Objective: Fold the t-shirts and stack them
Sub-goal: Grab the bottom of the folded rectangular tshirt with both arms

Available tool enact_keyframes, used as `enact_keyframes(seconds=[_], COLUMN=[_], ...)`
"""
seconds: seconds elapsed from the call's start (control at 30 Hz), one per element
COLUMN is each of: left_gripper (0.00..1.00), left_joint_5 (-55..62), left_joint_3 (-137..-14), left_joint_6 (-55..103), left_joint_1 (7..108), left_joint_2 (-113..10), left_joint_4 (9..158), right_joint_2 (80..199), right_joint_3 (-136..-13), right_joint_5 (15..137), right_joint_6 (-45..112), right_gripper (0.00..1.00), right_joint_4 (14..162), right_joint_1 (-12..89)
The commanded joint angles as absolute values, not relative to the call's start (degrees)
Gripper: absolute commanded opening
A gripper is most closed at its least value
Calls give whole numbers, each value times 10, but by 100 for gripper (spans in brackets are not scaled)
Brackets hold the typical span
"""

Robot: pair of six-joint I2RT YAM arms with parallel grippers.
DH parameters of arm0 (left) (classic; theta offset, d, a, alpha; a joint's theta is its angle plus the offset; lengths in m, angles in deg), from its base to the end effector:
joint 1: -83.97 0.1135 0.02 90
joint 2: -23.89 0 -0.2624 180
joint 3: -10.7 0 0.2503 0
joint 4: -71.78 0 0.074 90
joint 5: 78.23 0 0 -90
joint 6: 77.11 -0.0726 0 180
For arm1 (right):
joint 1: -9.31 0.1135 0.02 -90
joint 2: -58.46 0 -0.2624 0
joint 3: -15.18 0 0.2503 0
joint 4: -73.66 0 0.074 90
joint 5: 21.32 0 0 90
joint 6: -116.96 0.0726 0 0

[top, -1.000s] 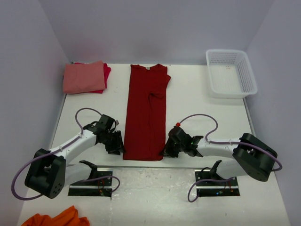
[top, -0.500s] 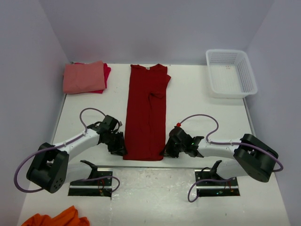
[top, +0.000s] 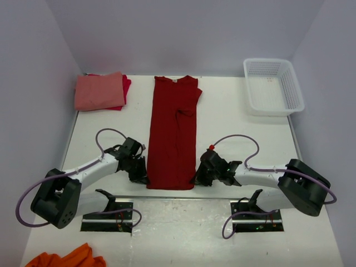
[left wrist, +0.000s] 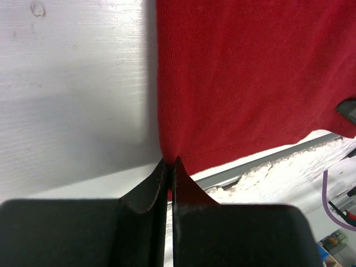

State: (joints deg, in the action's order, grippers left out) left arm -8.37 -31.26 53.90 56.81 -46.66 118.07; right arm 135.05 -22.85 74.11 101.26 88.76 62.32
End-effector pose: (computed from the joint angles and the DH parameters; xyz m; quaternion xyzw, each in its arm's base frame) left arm 0.1572 -0.1087 0.1039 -0.0948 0.9717 -0.2161 0.0101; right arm 0.1398 0.1971 0.0949 0.1608 0.9355 0.2991 0.0979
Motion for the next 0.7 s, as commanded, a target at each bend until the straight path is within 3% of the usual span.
enact_keyframes(seconds=[0.0, 0.3, 0.67], left_gripper=[0, 0, 0], left_joint_5=[-68, -82, -113], left_joint_3=[-313, -316, -331], left_joint_6=[548, 569, 552], left_joint_1=[564, 564, 557], left_joint_2=[-425, -328, -305], left_joint_4=[1204, 1266, 1291], right_joint_2=[1348, 1227, 1227], right_joint_3=[-222, -230, -281], right_joint_5=[646, 613, 626], right_joint_6=[967, 925, 929], right_gripper=[0, 0, 0], right_joint_4=[1038, 1154, 1204], right_joint_1=[628, 647, 709])
